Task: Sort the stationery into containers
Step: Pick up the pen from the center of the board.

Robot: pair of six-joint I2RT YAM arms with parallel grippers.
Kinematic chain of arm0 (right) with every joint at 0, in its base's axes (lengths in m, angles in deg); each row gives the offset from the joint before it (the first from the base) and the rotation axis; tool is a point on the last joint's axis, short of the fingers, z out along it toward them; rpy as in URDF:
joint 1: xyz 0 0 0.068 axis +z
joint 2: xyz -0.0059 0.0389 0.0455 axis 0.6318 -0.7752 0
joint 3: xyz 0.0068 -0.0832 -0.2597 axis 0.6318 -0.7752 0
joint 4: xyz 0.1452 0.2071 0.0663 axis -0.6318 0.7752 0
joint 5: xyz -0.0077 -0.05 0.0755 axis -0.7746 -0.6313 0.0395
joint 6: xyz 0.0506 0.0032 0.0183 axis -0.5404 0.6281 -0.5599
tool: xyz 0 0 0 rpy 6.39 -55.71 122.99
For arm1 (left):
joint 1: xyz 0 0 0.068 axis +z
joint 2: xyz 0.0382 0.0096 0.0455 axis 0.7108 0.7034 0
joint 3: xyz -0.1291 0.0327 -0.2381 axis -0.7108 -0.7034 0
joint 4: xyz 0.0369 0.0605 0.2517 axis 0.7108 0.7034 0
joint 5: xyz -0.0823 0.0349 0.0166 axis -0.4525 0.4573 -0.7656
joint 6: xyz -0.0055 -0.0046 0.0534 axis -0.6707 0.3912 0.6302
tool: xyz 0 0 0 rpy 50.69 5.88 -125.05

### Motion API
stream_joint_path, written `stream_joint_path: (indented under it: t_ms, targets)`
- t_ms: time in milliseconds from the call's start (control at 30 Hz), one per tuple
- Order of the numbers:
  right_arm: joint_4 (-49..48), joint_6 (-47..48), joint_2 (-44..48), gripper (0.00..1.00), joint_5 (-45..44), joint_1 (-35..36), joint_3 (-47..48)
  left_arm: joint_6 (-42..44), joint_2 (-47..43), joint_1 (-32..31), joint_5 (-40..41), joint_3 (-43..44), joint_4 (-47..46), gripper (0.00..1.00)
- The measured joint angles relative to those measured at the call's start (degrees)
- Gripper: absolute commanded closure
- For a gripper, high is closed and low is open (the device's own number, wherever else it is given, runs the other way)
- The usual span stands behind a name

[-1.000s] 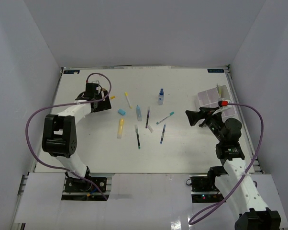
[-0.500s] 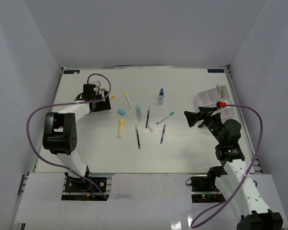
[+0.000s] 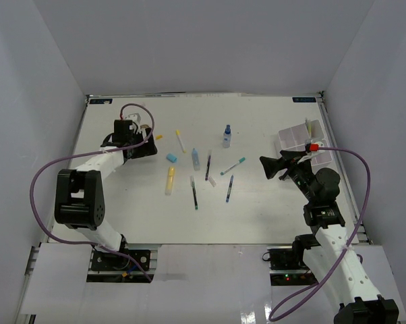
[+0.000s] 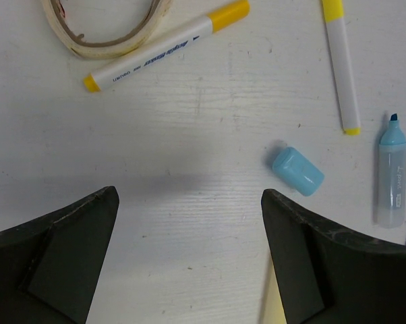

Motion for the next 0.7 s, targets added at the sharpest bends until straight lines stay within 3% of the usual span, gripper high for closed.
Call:
stream_joint_path:
  t_ms: [367, 700]
  targets:
    - [0.0, 0.0, 0.0, 0.04, 0.1, 0.4, 0.0, 5.1, 0.9, -0.1, 0.5, -0.6, -0.2, 0.02]
    - [0.0, 0.2, 0.0, 0.04, 0.1, 1.0, 0.0, 11.5, 12.1, -0.1, 4.7, 6.6, -0.9, 0.02]
